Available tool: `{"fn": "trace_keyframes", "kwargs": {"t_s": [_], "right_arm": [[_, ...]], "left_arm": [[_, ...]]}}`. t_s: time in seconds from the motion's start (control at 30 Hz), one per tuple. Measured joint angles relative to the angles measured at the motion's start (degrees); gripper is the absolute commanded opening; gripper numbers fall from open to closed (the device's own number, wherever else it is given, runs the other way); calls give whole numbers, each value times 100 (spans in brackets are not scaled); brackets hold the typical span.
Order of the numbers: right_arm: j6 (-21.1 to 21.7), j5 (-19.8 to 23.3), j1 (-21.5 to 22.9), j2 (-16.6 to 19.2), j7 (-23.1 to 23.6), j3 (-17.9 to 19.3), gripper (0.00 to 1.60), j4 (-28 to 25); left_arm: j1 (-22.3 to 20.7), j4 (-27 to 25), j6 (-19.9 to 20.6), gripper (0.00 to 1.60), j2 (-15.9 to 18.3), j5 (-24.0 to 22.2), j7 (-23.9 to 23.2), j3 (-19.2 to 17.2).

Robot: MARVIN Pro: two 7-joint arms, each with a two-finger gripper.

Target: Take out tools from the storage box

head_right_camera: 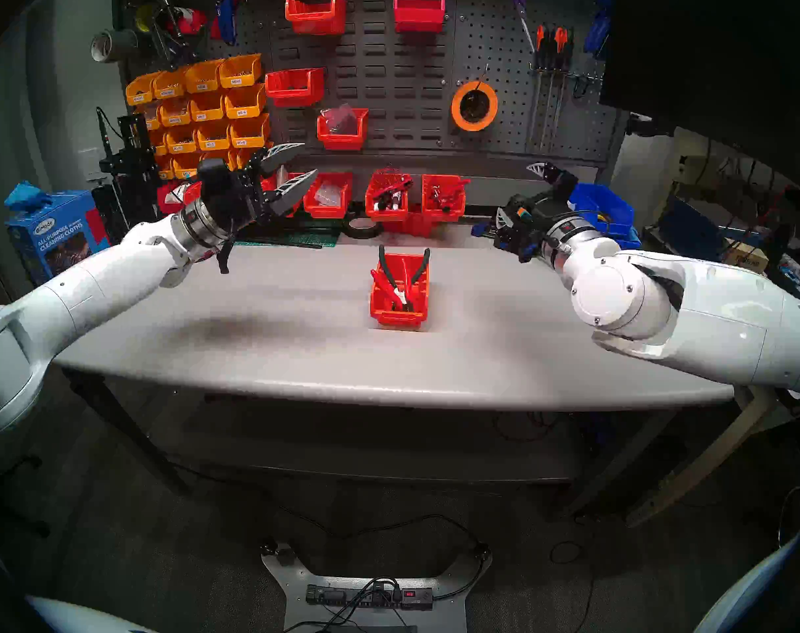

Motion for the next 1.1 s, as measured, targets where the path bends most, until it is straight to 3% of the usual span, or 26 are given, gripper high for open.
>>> {"fn": "trace_keyframes", "kwargs": {"t_s": [0.4,1.1], "right_arm": [[-8,7,0,4,-12,-9,160,1],[-25,17,0,5,-44,-22,160,3]], "left_arm": [[435,-213,483,160,-273,-37,-489,390],[520,1122,579,160,-1296,134,-624,701]]}}
